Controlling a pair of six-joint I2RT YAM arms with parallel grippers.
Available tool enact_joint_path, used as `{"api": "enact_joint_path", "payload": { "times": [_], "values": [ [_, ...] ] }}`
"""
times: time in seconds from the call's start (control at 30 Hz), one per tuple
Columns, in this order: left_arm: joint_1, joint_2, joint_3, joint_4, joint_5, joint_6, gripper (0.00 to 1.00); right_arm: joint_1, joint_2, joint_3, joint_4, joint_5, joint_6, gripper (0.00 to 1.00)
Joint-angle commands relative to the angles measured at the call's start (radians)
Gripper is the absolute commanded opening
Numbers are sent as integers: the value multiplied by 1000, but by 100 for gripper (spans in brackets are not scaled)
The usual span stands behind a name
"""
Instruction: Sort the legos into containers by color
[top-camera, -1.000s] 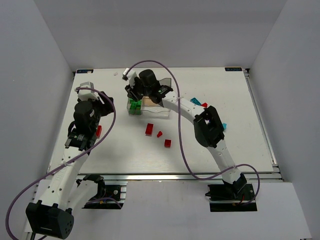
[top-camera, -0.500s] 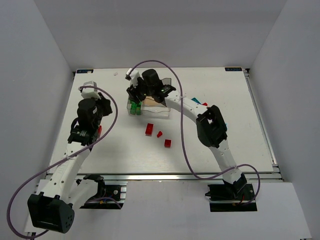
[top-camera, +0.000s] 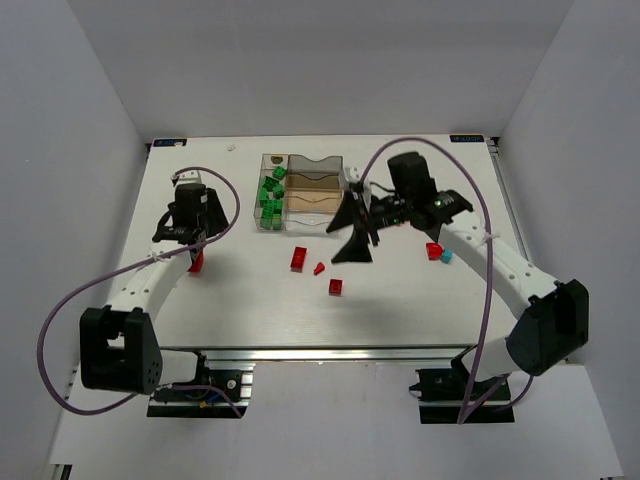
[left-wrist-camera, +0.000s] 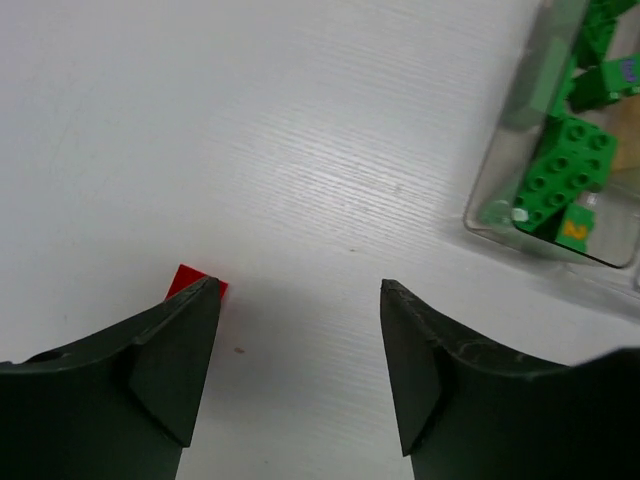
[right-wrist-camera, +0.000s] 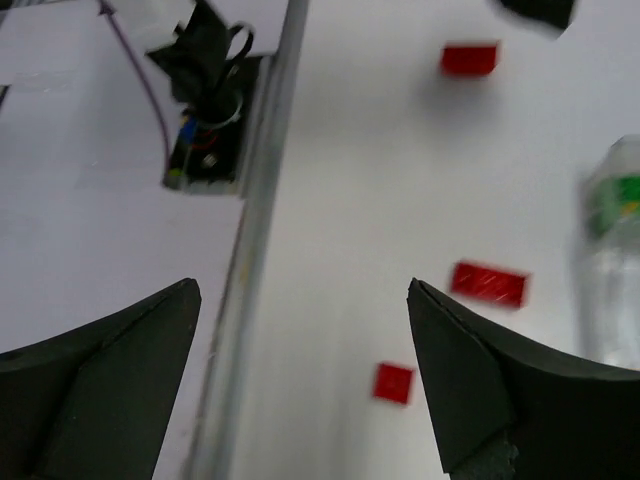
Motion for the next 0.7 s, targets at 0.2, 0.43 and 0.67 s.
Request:
{"api": "enact_joint_path", "payload": {
  "times": [0.2, 0.43, 0.67],
  "values": [
    [90, 90, 48, -104, -72, 130, 83, -50, -147, -212, -3, -56, 74, 83],
    [133, 260, 75, -122, -87, 213, 83, -82, -255, -281, 75, -42, 86, 81],
    [161, 297, 69, -119, -1, 280, 83, -115, -279, -315, 78, -53, 45, 82]
  ]
}}
